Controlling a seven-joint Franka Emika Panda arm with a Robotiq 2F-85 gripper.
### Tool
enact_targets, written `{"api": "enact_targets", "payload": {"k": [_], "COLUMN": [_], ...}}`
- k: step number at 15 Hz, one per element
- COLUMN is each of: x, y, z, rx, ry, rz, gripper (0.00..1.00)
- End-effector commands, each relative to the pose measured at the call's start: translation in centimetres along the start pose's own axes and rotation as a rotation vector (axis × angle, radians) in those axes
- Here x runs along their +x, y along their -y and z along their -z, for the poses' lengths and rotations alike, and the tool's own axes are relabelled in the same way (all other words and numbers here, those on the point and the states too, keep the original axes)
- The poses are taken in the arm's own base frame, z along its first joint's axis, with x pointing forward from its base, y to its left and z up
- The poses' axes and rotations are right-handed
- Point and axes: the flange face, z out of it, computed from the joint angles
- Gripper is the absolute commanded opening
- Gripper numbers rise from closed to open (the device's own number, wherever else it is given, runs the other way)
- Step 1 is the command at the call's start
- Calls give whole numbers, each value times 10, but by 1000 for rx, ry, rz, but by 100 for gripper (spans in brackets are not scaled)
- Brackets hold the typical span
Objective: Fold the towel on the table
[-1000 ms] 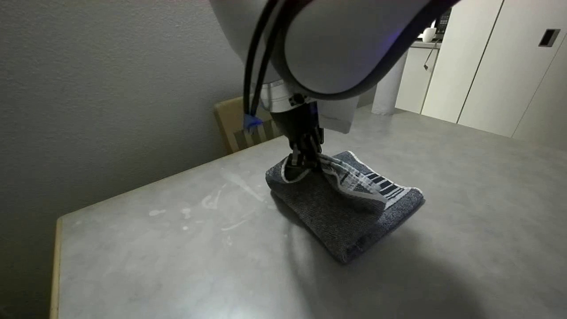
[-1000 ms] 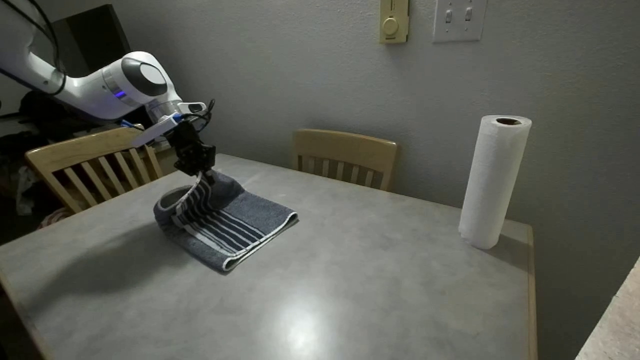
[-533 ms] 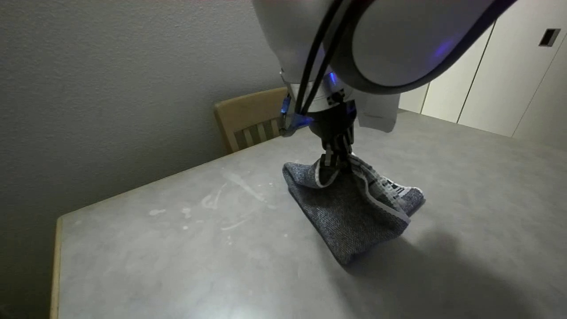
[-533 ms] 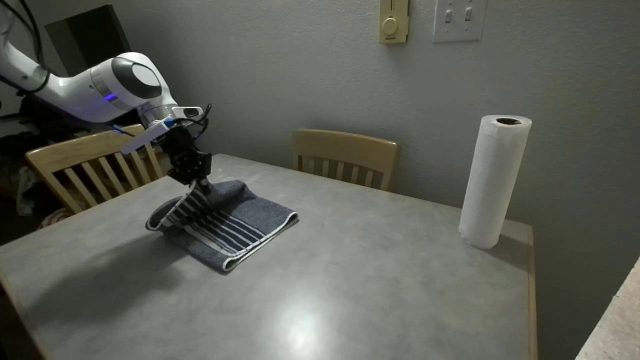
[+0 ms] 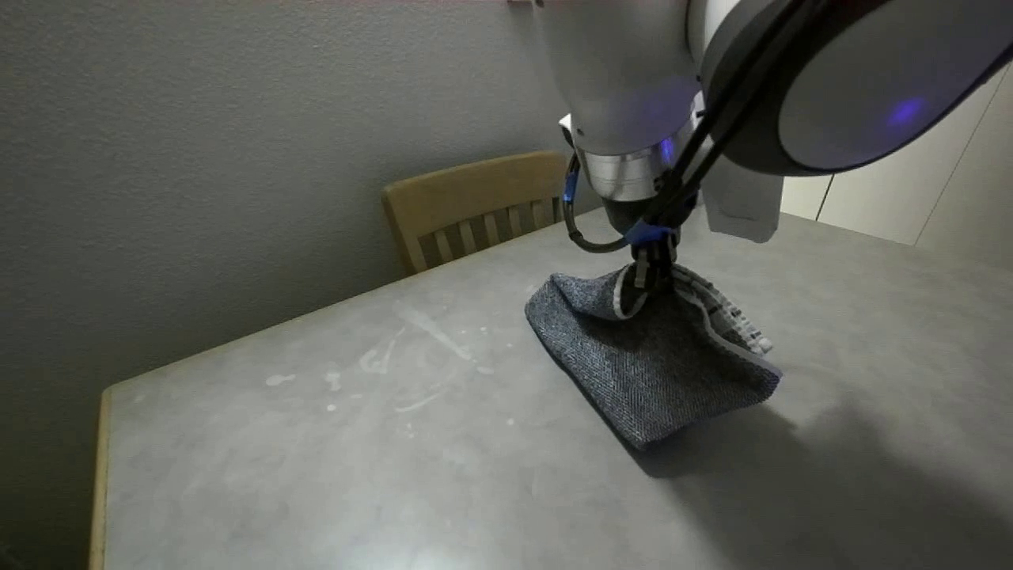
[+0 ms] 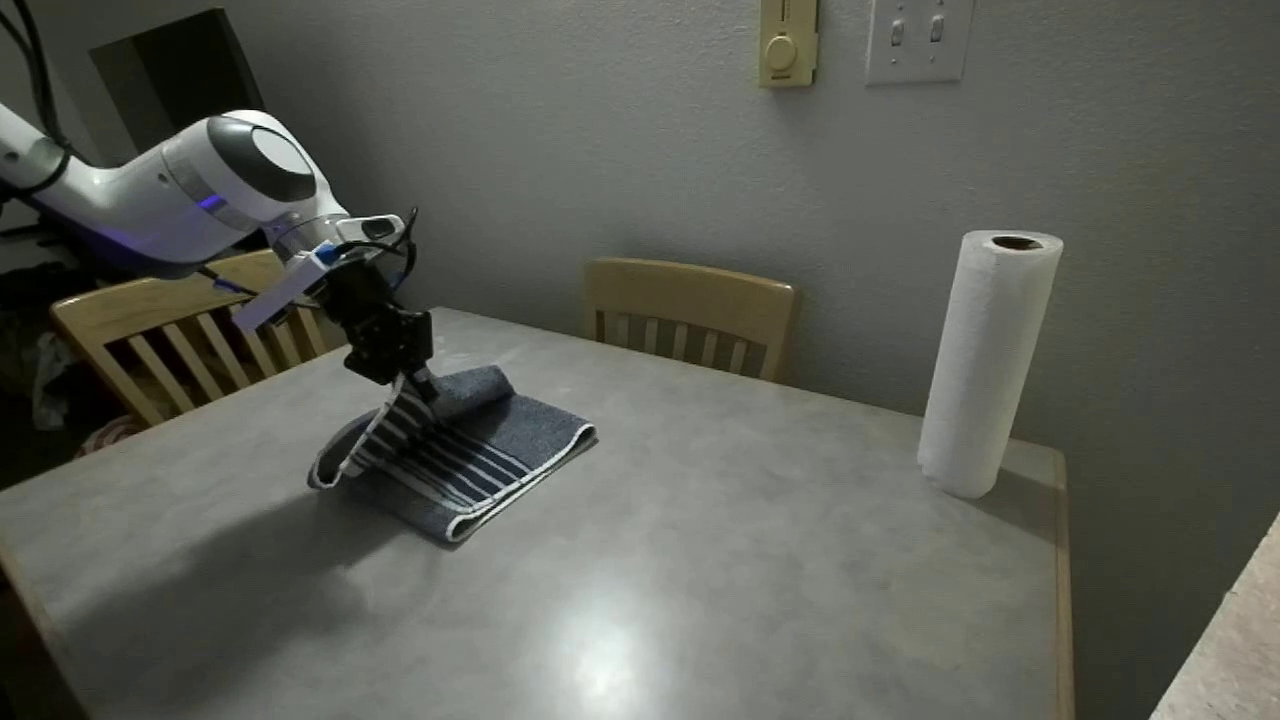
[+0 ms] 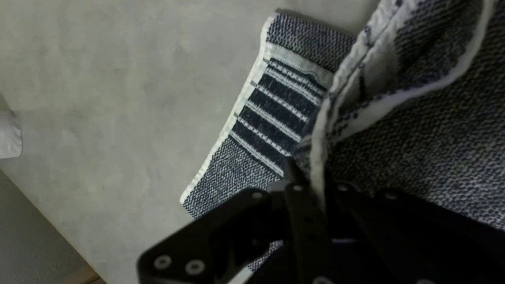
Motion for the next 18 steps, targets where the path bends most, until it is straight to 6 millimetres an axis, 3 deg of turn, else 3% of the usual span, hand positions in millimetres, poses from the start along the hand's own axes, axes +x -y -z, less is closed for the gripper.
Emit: {"api": "enact_targets", "payload": {"k": [1, 10, 18], "x": [-2, -7, -28], "y": [3, -6, -14], "z": [3, 22, -6], "rx": [-33, -143, -124], "ry": [-66, -27, 17], "rz": [59, 117, 113], "gripper": [2, 2, 2]}}
